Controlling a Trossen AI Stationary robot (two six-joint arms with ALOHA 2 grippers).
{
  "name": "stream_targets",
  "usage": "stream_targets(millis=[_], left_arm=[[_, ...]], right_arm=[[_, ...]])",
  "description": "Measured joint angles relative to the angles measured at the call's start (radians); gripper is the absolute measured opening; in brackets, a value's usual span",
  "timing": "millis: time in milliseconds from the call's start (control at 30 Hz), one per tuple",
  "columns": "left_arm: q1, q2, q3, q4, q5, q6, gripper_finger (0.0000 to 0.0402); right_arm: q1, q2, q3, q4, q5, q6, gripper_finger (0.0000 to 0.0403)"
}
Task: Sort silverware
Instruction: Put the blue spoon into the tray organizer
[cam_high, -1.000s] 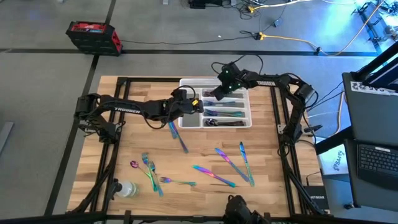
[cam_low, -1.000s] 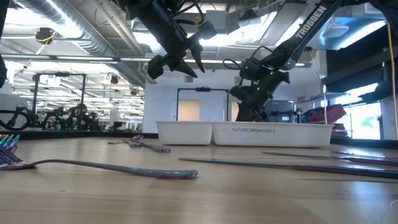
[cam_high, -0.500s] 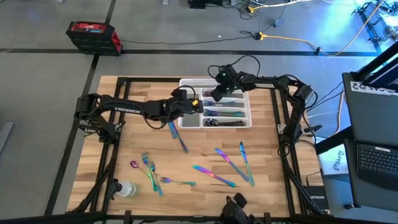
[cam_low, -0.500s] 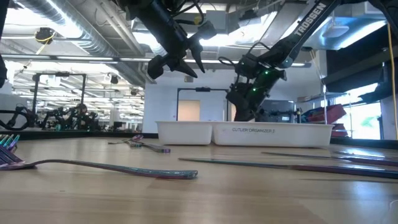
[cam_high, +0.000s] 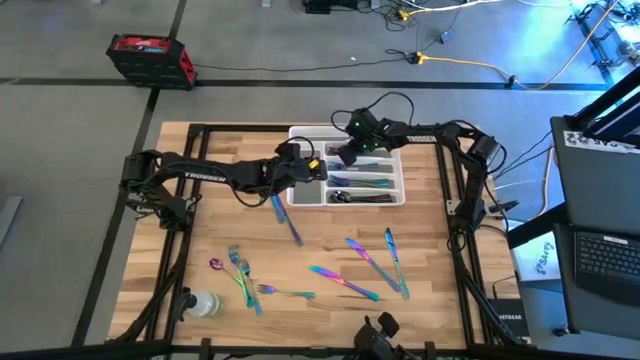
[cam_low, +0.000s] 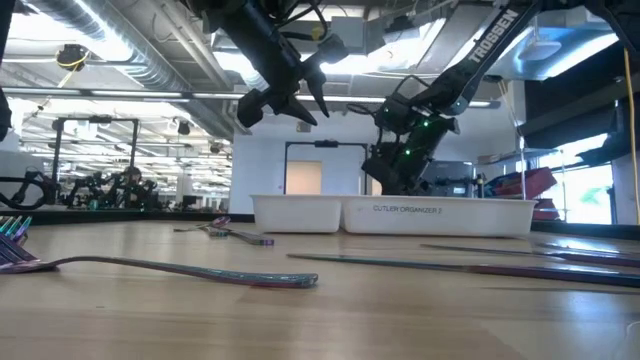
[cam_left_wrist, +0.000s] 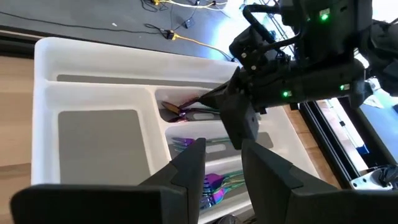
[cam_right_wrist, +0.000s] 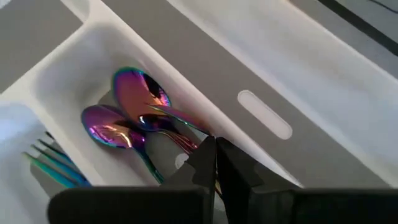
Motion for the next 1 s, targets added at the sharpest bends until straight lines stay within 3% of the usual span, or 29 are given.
stream_targets(millis=[533,667,867,933,1000], left_arm=[[-0.001,0.000,0.000,-0.001,0.007,-0.002,0.0090],[-0.001,0.000,0.000,-0.001,0.007,-0.001,0.0090],[-0.001,0.000,0.000,-0.001,0.007,-0.002,0.0090],[-0.001,0.000,0.000,-0.001,0.007,-0.002,0.0090],[-0.001,0.000,0.000,-0.002,0.007,-0.002,0.0090]], right_arm=[[0.012,0.007,-0.002,0.049,0.034,0.030,0.0000],[0.019,0.009,-0.002,0.135,-0.061,0.019,0.0000],[0.040,0.009,-0.001,0.241,-0.319,0.013,0.0000],[0.040,0.006,-0.001,0.243,-0.337,0.013,0.0000],[0.038,-0.004,-0.001,0.219,-0.262,0.013,0.0000]])
